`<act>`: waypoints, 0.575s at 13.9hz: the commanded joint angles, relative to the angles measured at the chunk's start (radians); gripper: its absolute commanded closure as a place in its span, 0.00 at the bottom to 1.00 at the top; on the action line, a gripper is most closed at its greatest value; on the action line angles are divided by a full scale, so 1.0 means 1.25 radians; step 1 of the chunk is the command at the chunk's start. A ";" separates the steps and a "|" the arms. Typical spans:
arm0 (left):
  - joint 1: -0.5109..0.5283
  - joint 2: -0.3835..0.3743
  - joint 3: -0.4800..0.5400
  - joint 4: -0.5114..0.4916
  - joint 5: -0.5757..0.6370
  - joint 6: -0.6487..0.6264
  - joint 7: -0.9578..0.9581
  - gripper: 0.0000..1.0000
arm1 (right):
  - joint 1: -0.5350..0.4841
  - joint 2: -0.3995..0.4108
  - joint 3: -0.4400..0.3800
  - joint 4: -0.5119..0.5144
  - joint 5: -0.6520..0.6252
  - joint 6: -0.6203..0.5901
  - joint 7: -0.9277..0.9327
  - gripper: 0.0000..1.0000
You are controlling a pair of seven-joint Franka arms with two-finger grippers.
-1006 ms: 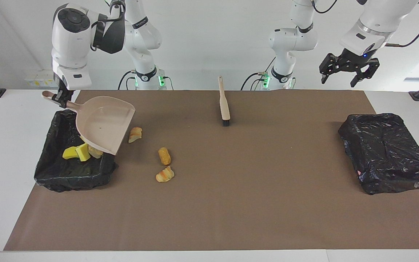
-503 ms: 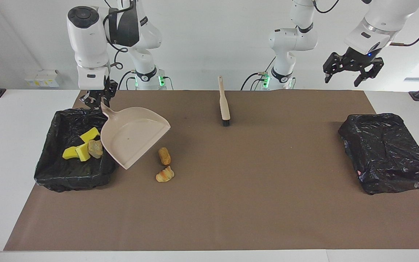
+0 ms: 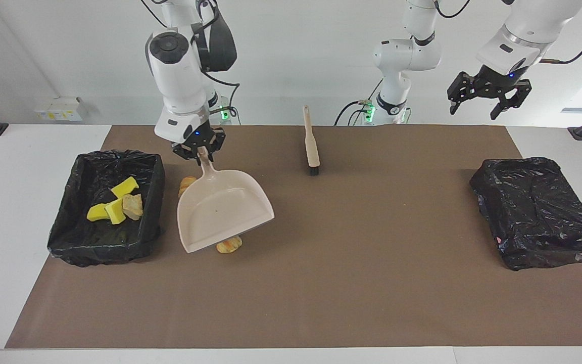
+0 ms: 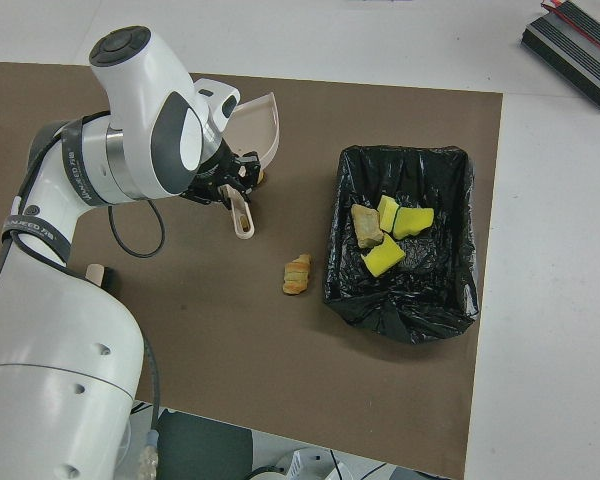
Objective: Sweep and dump trash in bin
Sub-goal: 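Bring the empty dustpan back onto the table with the right gripper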
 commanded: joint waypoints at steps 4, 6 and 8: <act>0.012 -0.016 -0.008 -0.010 -0.007 -0.004 0.010 0.00 | 0.175 0.186 0.001 0.152 0.007 0.032 0.325 1.00; 0.012 -0.016 -0.006 -0.011 -0.007 -0.004 0.009 0.00 | 0.223 0.267 0.001 0.215 0.001 0.069 0.423 1.00; 0.013 -0.016 -0.006 -0.011 -0.007 -0.003 0.003 0.00 | 0.286 0.382 -0.003 0.343 -0.030 0.070 0.523 1.00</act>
